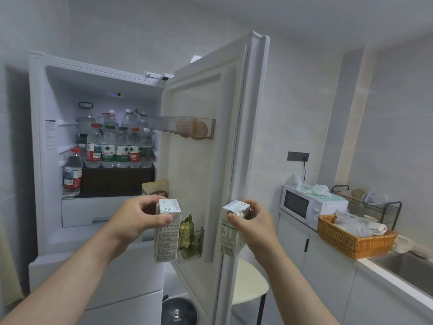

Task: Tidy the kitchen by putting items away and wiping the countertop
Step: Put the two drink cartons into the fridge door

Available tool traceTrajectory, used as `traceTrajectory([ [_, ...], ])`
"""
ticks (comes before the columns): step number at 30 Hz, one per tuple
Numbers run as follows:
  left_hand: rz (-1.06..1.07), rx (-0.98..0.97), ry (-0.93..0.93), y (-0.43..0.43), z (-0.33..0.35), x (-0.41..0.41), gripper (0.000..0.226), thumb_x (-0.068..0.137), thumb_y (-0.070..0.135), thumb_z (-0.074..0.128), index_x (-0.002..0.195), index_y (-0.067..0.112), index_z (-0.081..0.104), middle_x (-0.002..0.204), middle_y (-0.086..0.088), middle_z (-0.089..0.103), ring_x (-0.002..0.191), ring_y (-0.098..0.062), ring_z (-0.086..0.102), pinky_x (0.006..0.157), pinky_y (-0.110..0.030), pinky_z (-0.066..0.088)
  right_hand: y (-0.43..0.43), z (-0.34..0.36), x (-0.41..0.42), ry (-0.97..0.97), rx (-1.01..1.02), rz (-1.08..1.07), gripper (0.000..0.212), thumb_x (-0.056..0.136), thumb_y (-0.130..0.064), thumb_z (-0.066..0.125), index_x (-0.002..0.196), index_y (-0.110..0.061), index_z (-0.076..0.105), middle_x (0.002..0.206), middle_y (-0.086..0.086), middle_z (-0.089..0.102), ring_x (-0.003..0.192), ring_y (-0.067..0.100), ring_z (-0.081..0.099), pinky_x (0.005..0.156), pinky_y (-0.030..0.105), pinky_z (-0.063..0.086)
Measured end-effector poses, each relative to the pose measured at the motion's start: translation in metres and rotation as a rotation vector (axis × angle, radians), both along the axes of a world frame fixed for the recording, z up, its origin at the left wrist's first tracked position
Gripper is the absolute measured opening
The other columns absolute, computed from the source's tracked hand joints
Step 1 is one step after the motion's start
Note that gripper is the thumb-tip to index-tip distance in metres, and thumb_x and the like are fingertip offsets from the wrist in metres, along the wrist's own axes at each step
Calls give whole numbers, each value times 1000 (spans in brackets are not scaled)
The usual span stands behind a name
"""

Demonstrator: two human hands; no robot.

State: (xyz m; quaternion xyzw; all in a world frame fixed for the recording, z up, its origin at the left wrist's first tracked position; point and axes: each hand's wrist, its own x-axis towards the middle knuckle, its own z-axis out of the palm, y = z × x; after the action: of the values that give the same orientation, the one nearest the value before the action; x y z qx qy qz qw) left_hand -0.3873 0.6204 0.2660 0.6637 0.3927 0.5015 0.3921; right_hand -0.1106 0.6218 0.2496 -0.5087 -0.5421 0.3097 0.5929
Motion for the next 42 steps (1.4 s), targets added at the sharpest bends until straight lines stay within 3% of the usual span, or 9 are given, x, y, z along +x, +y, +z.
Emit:
traceTrajectory([
  [4, 27, 24, -3, 10, 1, 7, 83, 35, 53, 91, 106, 16, 72, 99, -3, 75, 92, -16, 71, 77, -30, 52, 3, 2, 6, -39, -2, -27, 44, 70, -24, 81, 110, -25, 62, 103, -1, 71, 86, 10, 70, 68, 24, 51],
  [9, 31, 21, 4, 18, 6, 4, 39, 68, 8, 84, 105, 11, 71, 96, -4, 75, 91, -19, 70, 69, -22, 52, -9, 9, 1, -220, 68, -56, 49, 71, -27, 83, 114, -26, 59, 112, -12, 54, 101, -3, 57, 74, 12, 44],
  [14, 14, 52, 17, 30, 13, -14, 50, 61, 15, 88, 107, 8, 71, 100, -10, 73, 92, -19, 70, 67, -20, 53, -13, 23, -23, -276, 43, 23, 67, 62, -40, 84, 123, -25, 60, 113, -9, 62, 100, 1, 62, 89, 28, 55],
  [18, -7, 91, -3, 48, 20, -31, 47, 62, 12, 82, 107, 5, 71, 98, -11, 74, 86, -14, 70, 65, -17, 53, -4, 31, -51, -243, 27, 65, 60, 69, -31, 84, 124, -22, 61, 106, -9, 68, 93, 1, 65, 80, 19, 54],
  [21, -9, 92, 15, 71, 26, -49, 39, 71, 3, 82, 108, 9, 71, 101, -10, 74, 92, -19, 69, 67, -20, 54, 15, 36, -76, -241, 22, 77, 57, 71, -29, 84, 122, -22, 59, 104, -12, 68, 93, 1, 66, 84, 23, 56],
  [26, -92, 97, 18, 123, 38, -83, 58, 54, 31, 84, 108, 14, 72, 105, -11, 73, 98, -24, 69, 80, -33, 53, 57, 41, -107, -245, 13, 81, 70, 70, -34, 84, 133, -23, 54, 110, -15, 68, 99, -2, 65, 90, 24, 55],
  [30, -208, 117, 26, 175, 47, -100, 55, 51, 32, 83, 104, 18, 74, 104, -11, 73, 96, -24, 69, 75, -27, 57, 98, 43, -124, -191, -20, 8, 75, 66, -34, 83, 135, -23, 55, 111, -14, 69, 102, -3, 65, 91, 25, 55],
  [35, -313, 93, 14, 244, 48, -112, 66, 44, 27, 84, 108, 16, 72, 104, -10, 73, 96, -25, 70, 72, -28, 58, 147, 44, -143, -174, -62, -123, 63, 74, -21, 84, 131, -24, 57, 113, -15, 68, 103, -3, 63, 82, 13, 52],
  [42, -486, 60, 44, 308, 45, -100, 53, 51, 14, 82, 103, 18, 72, 101, -6, 74, 94, -19, 70, 72, -23, 57, 180, 33, -153, -144, -107, -285, 62, 77, -17, 82, 133, -23, 56, 113, -13, 68, 106, 3, 64, 97, 33, 54],
])
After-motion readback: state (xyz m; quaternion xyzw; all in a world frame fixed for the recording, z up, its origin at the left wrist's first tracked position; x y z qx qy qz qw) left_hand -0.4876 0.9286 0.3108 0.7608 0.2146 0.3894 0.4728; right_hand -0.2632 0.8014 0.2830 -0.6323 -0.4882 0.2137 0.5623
